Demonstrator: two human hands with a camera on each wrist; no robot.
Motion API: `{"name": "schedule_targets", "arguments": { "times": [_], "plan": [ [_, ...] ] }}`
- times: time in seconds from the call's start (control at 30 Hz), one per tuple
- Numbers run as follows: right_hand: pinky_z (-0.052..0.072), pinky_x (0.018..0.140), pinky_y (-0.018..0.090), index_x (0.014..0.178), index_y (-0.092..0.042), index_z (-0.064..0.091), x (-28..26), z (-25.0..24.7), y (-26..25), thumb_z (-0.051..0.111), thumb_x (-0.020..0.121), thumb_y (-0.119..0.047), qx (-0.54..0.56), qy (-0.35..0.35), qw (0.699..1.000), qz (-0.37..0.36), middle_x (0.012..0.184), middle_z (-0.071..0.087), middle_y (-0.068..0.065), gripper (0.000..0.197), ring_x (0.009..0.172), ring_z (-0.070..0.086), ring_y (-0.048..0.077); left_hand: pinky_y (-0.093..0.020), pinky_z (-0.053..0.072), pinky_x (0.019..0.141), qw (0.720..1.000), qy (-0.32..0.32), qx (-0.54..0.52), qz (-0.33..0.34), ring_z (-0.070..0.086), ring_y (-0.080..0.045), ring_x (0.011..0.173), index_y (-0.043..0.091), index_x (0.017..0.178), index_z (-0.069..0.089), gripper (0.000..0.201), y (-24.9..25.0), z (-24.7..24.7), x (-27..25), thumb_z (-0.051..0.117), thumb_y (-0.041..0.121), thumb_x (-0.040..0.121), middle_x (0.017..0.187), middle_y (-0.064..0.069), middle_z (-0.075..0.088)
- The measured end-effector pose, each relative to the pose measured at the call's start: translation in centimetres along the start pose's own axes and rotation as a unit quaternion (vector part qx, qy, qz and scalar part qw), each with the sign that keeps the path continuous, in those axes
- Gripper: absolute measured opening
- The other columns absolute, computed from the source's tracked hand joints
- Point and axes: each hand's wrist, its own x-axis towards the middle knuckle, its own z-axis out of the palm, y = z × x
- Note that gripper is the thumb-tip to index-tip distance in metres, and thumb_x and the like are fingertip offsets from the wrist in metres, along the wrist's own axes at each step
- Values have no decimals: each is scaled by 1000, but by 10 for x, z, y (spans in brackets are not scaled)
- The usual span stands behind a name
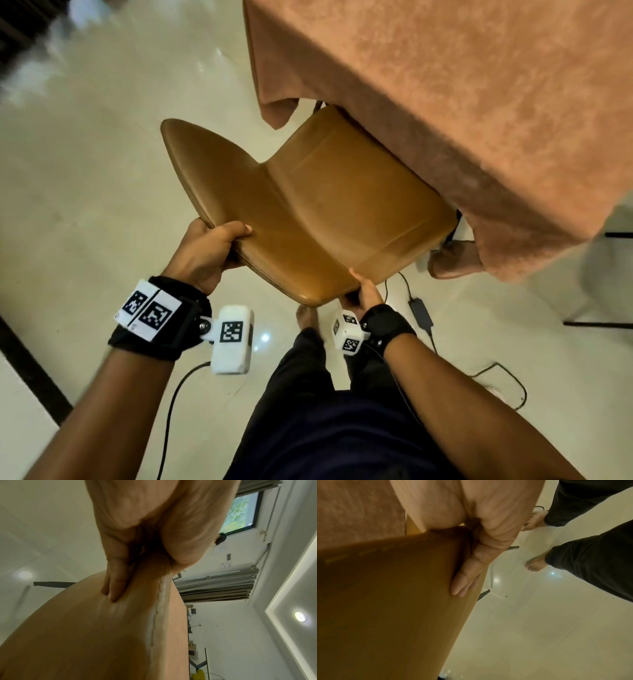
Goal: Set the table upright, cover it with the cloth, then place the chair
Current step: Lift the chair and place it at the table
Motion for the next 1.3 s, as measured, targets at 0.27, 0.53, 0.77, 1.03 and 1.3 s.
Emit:
{"name": "schedule_targets", "arguments": {
  "times": [0.27,0.53,0.77,1.03,1.3],
  "plan": [
    [61,60,27,130,-8,56,28,-18,-1,64,97,-25,10,14,999,31,104,68,12,38,91,66,23,-34,55,63,1000,-13,22,1,67,-26,96,5,131,50,45,-13,13,12,63,6,88,118,-11,66],
    [41,64,26,120,-21,58,22,-42,-20,28,103,-60,-260,-17,962,79,98,72,3,52,87,66,21,-28,58,59,998,-55,-1,-3,69,-22,96,6,129,53,38,-35,1,19,60,5,91,114,-8,69],
    [43,72,29,140,-12,47,13,-43,-55,21,105,-58,-504,-16,859,93,116,74,6,63,93,70,21,-31,58,62,998,-68,-9,-18,71,-21,95,7,126,57,35,-52,-19,25,59,4,91,112,-7,71],
    [48,71,28,137,-20,54,25,-20,-39,42,99,-61,-714,24,699,42,102,74,1,57,80,65,17,-34,57,63,998,-35,-30,-45,69,-23,97,6,128,54,39,-83,-45,29,60,2,90,114,-7,69],
    [47,70,28,152,-12,33,29,-32,-6,29,97,-72,-650,29,749,126,113,74,15,81,89,70,20,-35,59,64,998,-21,-37,-42,71,-21,95,6,129,54,42,-92,-45,30,63,5,88,115,-6,69]
  ]
}}
